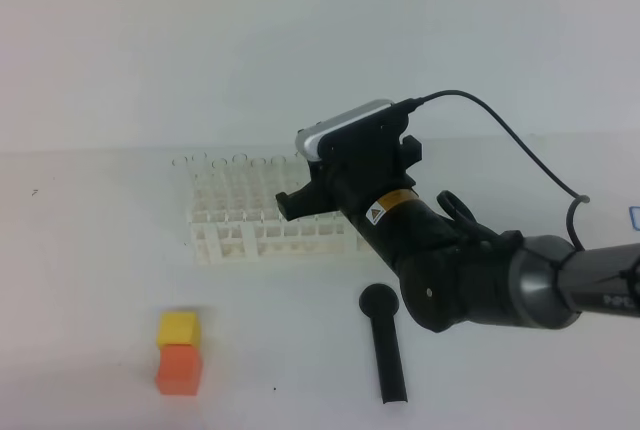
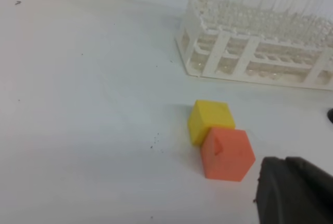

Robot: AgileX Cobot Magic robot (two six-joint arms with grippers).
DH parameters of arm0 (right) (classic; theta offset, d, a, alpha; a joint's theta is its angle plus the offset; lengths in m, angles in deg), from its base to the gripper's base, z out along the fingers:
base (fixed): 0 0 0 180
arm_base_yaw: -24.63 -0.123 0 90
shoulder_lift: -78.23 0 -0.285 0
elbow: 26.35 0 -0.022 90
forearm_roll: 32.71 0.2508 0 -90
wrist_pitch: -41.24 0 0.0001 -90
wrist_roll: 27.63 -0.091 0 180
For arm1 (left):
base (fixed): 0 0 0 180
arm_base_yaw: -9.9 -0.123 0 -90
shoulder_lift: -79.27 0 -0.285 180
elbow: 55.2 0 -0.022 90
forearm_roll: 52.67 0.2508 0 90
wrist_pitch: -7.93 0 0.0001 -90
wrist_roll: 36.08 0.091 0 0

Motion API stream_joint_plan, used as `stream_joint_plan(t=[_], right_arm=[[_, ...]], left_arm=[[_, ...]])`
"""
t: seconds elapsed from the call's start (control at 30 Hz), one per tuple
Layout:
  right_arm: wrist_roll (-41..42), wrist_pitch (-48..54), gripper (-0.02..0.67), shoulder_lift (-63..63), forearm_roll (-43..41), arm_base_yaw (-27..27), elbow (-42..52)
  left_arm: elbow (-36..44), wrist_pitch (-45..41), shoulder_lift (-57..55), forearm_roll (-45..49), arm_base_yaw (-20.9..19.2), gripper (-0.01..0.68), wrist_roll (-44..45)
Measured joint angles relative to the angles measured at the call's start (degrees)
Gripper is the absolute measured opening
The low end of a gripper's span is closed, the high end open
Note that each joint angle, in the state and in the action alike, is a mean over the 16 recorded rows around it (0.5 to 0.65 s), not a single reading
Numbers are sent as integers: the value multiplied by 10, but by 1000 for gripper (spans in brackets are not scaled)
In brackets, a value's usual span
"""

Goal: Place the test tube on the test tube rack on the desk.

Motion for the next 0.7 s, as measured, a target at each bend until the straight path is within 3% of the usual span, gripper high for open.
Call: stream_joint_plan(t=[0.4,0.7], right_arm=[[15,8,200,-1,2,0,-4],[79,50,177,-35,2,0,-5]], left_arm=[[-2,0,0,0,0,-1,0],[-2,1,0,0,0,-1,0]])
